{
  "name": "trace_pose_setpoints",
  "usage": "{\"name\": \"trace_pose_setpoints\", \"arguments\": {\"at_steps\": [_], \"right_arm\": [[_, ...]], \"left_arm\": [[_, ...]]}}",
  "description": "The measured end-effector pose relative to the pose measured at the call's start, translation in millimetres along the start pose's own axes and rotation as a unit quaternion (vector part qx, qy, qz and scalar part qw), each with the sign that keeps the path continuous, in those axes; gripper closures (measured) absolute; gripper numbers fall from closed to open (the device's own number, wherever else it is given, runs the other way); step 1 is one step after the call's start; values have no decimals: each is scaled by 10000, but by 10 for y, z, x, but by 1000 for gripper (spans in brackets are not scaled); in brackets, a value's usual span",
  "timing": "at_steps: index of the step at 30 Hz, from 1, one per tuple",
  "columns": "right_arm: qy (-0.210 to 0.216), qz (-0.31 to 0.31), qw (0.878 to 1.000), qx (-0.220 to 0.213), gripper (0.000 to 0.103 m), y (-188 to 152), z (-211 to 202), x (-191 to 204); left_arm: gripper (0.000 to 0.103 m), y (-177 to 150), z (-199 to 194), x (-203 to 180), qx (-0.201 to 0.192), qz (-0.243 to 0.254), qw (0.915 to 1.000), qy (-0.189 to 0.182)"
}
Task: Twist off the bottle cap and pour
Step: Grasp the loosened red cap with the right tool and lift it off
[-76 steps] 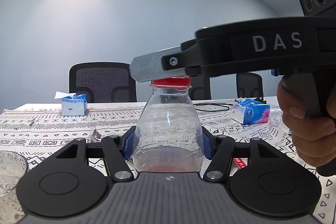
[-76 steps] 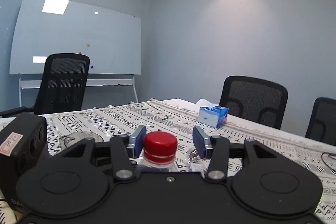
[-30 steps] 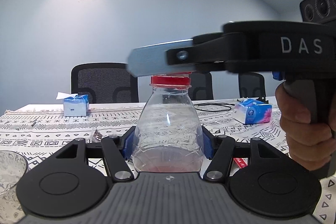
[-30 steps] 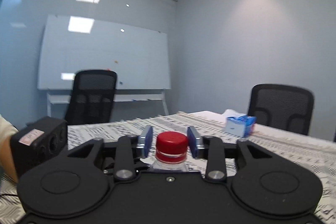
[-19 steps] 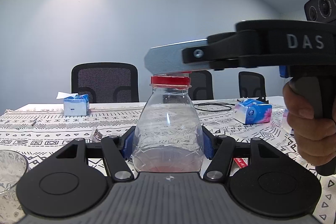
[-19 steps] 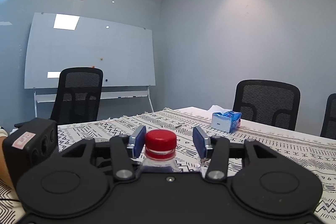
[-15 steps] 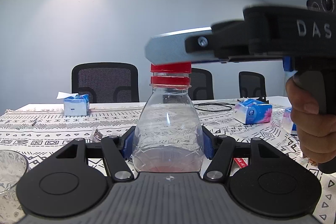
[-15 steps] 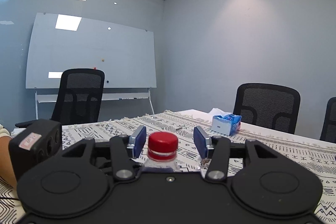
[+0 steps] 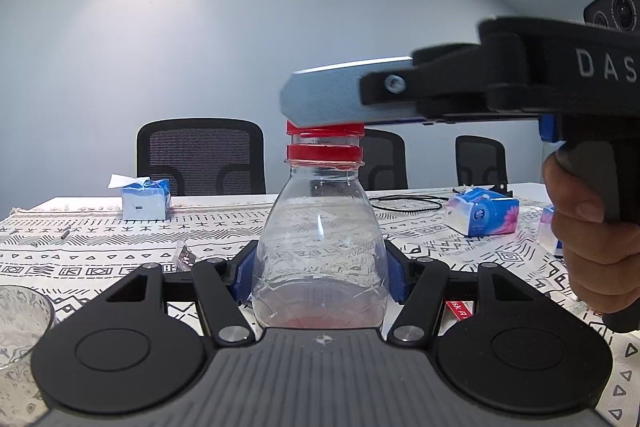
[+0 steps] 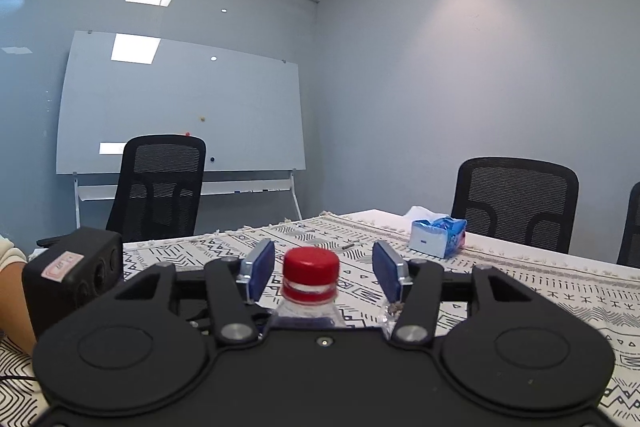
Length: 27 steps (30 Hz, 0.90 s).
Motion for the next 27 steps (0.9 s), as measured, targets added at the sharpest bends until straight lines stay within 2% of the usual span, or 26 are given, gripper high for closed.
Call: {"name": "trace_pose_setpoints", "arguments": {"at_steps": [4, 8, 17, 27], "right_arm": [[-121, -116, 9998, 98, 46, -8, 56, -4], [-49, -5, 9999, 126, 45, -32, -47, -46], [-148, -118, 9998, 31, 45, 31, 50, 6], [-73, -38, 10000, -22, 45, 53, -11, 31]], "left_arm": [[44, 1, -13, -11, 4, 1, 10000, -12], [44, 2, -24, -22, 6, 11, 10000, -10], [44, 1, -33, -29, 19, -3, 10000, -12], [44, 0, -39, -31, 39, 1, 10000, -2]]}}
Point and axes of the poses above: each gripper's, at about its wrist camera, not at the fingertips, and z roughly the way its jaws point, x to its left, y to its top, the point moved 1 cm from there along z, roughly the way its jaws point, and after that the axes turned 5 degrees about x, right-handed, at the moved point
